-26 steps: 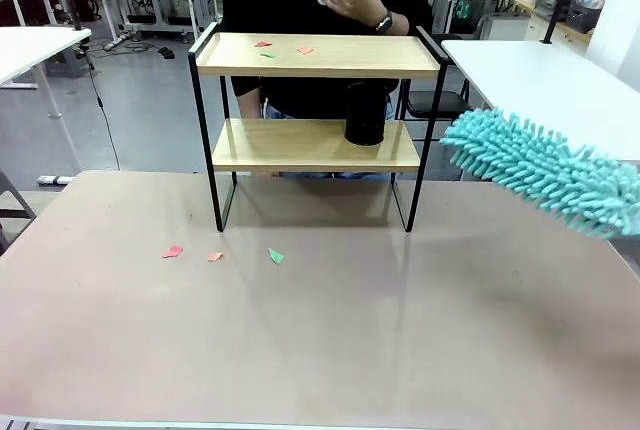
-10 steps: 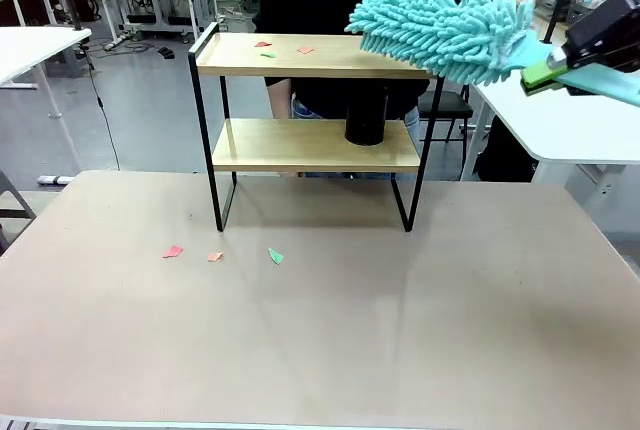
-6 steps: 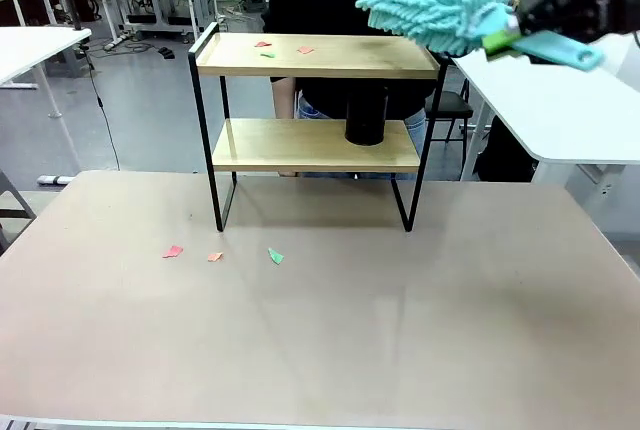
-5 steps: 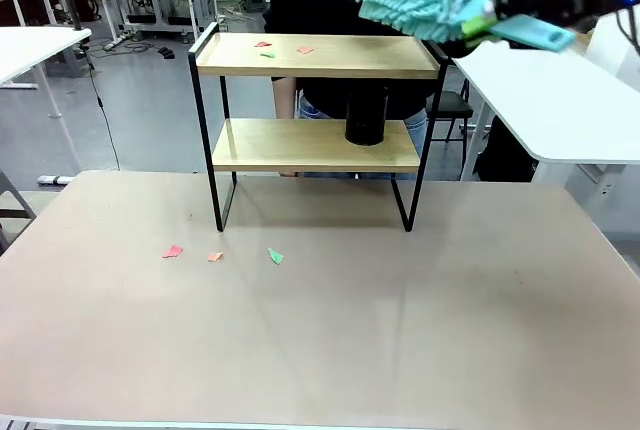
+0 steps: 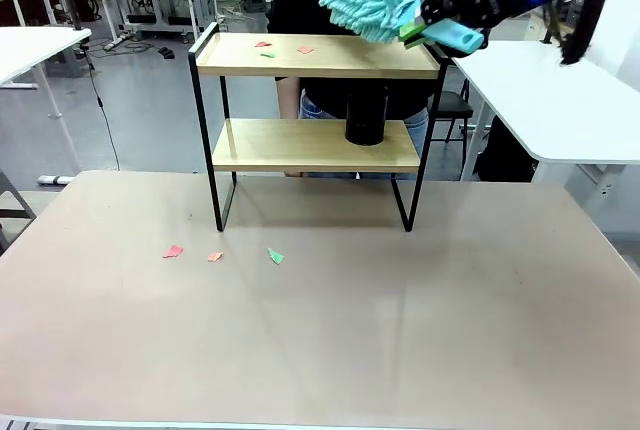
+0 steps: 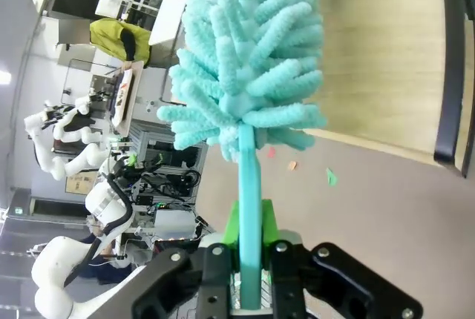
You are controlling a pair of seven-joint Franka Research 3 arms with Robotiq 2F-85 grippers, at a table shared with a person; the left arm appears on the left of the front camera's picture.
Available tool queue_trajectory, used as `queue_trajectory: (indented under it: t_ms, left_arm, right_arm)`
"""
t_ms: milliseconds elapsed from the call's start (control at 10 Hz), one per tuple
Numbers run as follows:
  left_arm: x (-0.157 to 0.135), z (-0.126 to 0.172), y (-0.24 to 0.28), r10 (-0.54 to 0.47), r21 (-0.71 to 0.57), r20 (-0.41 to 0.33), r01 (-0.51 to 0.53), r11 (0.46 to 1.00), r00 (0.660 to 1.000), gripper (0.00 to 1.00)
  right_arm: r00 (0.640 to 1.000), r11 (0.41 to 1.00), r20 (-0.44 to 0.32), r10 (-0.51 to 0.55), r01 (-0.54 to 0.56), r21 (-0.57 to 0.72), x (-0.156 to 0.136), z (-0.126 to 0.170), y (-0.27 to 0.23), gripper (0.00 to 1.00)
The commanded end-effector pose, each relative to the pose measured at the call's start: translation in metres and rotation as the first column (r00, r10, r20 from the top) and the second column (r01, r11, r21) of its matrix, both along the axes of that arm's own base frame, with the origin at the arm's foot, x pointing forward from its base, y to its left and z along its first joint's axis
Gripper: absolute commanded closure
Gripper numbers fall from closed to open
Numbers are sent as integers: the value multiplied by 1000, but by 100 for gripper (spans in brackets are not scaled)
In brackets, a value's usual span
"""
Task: Clean the shelf.
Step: Clean the remaining tier of the Shelf with the Duster once objects are removed.
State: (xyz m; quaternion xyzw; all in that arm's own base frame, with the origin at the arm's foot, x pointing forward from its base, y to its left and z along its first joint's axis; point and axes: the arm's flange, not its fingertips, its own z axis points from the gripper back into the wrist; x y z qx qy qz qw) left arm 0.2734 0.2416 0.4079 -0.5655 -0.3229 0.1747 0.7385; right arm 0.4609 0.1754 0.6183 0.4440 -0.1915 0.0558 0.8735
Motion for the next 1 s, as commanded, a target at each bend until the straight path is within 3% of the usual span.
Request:
queue_trajectory:
  t_ms: [0, 400, 900]
  left_arm:
    - [0, 2, -1, 0, -10, 10, 0, 1000, 1000, 0]
    - [0, 2, -1, 0, -10, 10, 0, 1000, 1000, 0]
    - [0, 2, -1, 0, -10, 10, 0, 1000, 1000, 0]
  right_arm:
    - [999, 1000, -42, 3, -4, -25, 15, -2, 17, 89]
    - [983, 989, -115, 140, -145, -36, 32, -21, 47, 89]
    - [933, 928, -99, 346, -356, -110, 40, -21, 71, 89]
